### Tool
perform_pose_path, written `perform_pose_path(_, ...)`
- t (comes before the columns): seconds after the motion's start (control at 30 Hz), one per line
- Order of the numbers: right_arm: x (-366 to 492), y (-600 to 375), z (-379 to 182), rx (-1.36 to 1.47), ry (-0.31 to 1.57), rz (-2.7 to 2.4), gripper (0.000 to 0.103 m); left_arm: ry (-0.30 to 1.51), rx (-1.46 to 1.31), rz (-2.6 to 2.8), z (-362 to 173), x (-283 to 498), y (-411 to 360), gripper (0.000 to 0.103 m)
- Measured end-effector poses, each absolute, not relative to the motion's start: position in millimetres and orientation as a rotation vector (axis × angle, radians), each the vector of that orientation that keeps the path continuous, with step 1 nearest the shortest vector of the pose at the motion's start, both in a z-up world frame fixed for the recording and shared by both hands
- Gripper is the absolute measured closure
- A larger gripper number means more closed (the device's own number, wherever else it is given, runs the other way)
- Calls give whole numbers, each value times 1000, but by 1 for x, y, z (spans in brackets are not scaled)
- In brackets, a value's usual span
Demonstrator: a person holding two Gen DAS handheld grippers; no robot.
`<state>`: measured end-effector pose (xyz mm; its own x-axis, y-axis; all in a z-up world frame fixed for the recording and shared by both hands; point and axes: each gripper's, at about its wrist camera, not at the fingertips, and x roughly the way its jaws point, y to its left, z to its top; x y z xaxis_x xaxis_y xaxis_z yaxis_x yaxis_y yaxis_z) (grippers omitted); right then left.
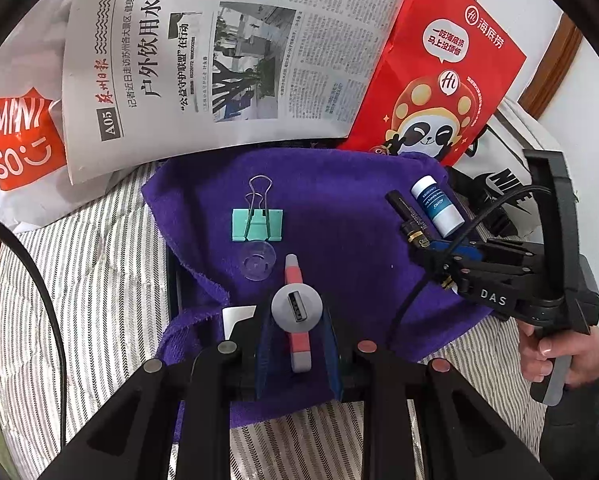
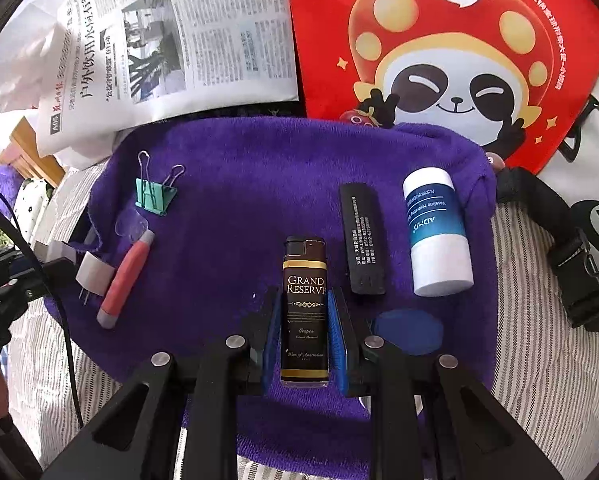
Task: Organize rigid objects
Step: 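Lower the Grand Reserve box beside the black case and open the right gripper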
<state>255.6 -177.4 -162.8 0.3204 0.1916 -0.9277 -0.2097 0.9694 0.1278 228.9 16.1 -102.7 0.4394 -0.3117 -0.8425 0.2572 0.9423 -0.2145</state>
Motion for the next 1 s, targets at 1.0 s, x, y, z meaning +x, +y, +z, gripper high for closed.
perform_pose_path(1.0,258,-198,-158,49,1232,336,67,1071,-21,-332,-95,214,9,81)
